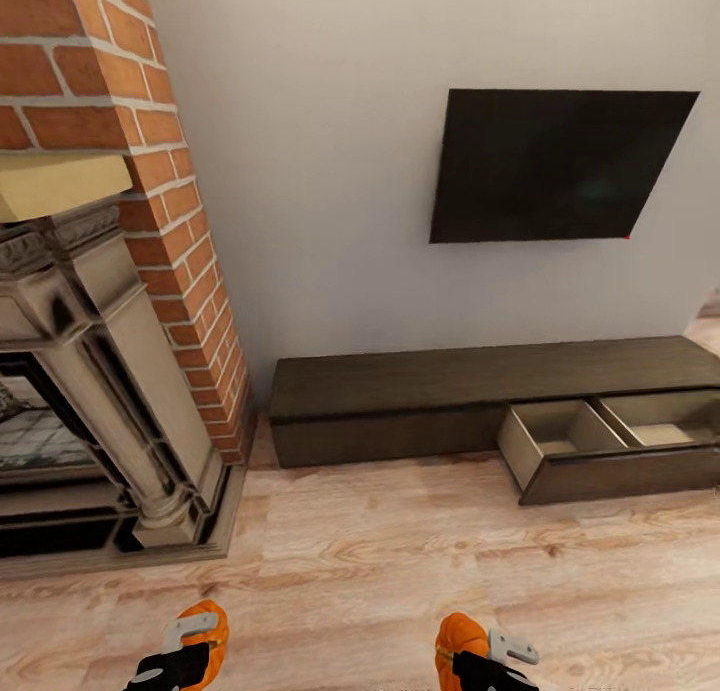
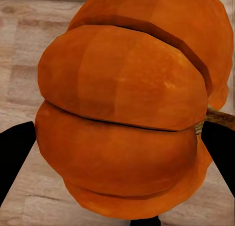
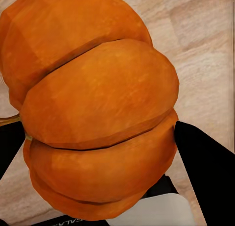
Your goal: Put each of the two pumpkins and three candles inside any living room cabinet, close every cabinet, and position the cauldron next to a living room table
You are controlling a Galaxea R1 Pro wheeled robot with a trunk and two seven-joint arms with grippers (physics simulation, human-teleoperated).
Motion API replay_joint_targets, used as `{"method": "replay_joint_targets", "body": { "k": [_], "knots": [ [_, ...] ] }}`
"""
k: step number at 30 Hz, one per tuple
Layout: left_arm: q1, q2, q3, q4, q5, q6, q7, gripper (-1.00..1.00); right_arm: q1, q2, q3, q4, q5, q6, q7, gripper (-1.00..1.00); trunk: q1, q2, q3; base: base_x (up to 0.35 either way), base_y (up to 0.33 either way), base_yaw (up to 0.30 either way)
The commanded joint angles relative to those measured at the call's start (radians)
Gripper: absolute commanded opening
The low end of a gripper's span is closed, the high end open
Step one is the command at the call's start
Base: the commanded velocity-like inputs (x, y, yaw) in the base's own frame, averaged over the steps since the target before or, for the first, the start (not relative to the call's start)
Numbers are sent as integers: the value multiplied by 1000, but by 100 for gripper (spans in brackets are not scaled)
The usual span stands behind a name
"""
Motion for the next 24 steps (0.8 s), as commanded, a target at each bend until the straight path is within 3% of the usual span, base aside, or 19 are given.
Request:
{"method": "replay_joint_targets", "body": {
  "k": [1, 24],
  "knots": [
    [0, 0, -9, -2, 5, -1, 4, -100, -1, -1, 8, -1, -7, 1, -7, -100, 0, -1, -2, 0, 0, -255],
    [0, 0, -9, -2, 5, -1, 4, -100, -1, -1, 8, -1, -8, 1, -7, -100, 0, -1, -15, 17, 0, -256]
  ]
}}
